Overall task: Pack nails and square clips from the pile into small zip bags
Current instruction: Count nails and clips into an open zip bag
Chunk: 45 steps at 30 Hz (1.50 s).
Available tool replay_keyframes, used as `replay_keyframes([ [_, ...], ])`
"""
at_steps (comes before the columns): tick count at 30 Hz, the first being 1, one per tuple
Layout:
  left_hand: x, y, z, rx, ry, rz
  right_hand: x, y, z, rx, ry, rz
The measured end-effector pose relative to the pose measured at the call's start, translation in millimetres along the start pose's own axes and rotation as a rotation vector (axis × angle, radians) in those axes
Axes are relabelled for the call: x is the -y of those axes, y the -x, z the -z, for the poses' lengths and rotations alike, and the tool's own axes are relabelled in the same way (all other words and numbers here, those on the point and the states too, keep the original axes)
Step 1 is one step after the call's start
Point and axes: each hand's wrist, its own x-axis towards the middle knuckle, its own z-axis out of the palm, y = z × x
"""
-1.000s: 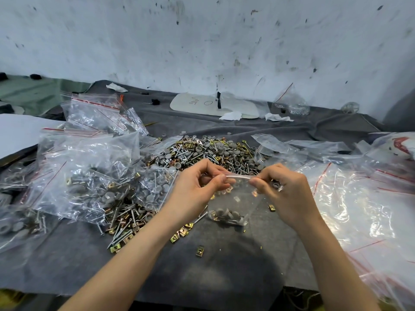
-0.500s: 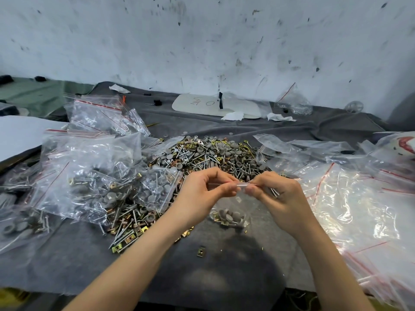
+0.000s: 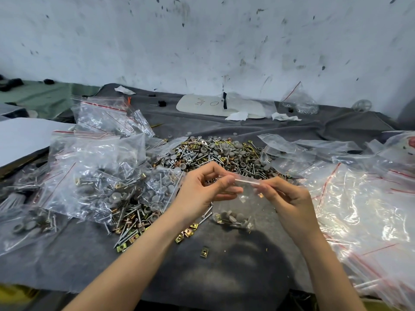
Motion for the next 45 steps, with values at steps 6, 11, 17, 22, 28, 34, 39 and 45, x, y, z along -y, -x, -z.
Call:
replay_keyframes([
  [6, -43.1, -1.1, 5.8, -0.214, 0.155, -0.204, -28.4, -4.6, 26.4, -0.218, 0.406, -0.172],
  [11, -135.4, -19.5, 73.7, -0.533, 0.222, -0.652, -50.1, 1.9, 63.6, -0.125, 0.928, -0.763],
  [17, -116.8, -24.3, 108.5, -0.731, -0.886, -0.365, -61.9, 2.3, 66.5, -0.030, 1.056, -0.793],
  [22, -48.5, -10.7, 70.4, -0.487, -1.015, -0.277, -49.8, -0.5, 57.8, -0.122, 0.915, -0.602],
  [28, 9.1, 5.6, 1.9, -0.196, -0.945, -0.283, 9.3, 4.0, 12.0, -0.489, 0.124, -0.164],
  [34, 25.2, 10.6, -21.7, -0.107, -0.620, -0.129, 33.8, 11.2, -7.7, -0.321, -0.401, -0.231],
  [39, 28.0, 9.8, -13.3, -0.120, -0.500, -0.107, 15.8, 11.4, -4.6, -0.333, -0.327, -0.399],
  [45, 31.6, 7.6, -12.6, -0.299, -0.890, -0.286, 5.0, 11.8, 4.6, -0.105, -0.142, -0.482],
])
